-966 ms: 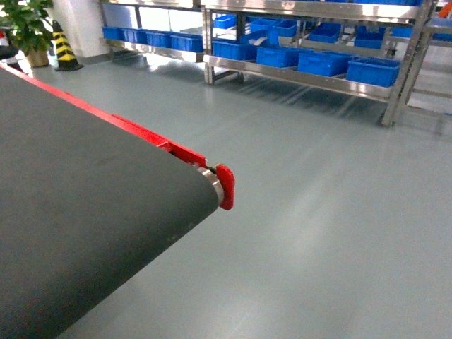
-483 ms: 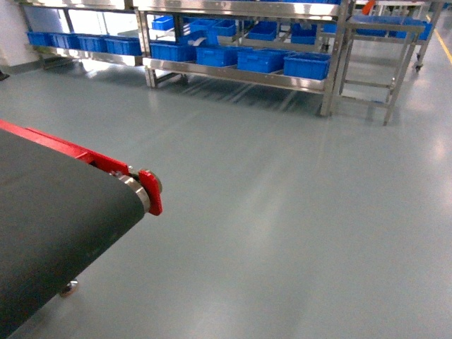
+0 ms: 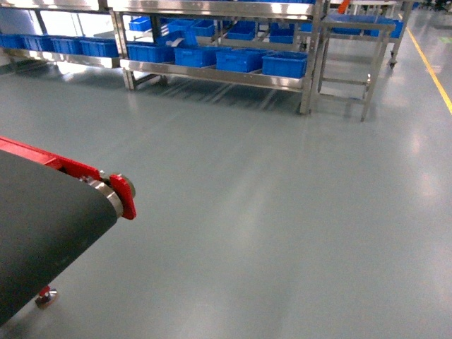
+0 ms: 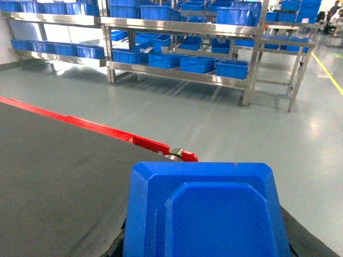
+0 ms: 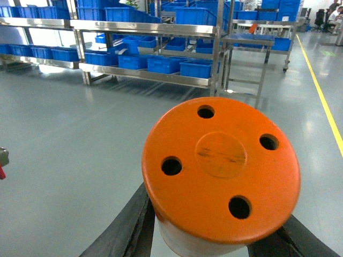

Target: Sort blue parts and orange caps into right shelf containers

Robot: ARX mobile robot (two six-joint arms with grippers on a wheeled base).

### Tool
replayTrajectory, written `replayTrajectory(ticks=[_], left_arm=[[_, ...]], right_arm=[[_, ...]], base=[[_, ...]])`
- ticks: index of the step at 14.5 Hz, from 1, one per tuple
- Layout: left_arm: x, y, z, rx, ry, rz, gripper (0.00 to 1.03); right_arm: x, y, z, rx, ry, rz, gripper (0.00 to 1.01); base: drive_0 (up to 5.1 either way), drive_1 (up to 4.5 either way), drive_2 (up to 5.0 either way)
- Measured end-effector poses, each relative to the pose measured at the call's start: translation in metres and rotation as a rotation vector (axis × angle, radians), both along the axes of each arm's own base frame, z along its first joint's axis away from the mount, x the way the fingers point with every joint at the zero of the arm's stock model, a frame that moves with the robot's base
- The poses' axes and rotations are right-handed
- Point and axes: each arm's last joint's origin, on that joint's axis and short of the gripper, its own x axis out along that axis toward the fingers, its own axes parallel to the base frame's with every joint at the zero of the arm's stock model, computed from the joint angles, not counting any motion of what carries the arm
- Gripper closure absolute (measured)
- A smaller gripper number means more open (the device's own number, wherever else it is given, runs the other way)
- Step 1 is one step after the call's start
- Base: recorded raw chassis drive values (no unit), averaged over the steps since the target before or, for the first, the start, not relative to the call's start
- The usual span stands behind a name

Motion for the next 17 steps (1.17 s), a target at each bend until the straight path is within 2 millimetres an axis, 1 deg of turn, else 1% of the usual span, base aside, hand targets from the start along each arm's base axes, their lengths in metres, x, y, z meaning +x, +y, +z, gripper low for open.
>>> replayTrajectory(ticks=[12, 17], left_arm=[[0.0000, 0.0000, 0.0000, 0.000, 0.000, 0.000, 0.60], [0.0000, -0.0001, 0.0000, 0.000, 0.000, -0.002, 0.60]], right_arm=[[0.0000, 0.0000, 0.0000, 0.000, 0.000, 0.000, 0.60], [0.0000, 0.0000, -0.0003, 0.000, 0.003, -0.001, 0.60]], base=[[-1.6, -1.61, -1.6], [0.6, 4.80, -3.6]])
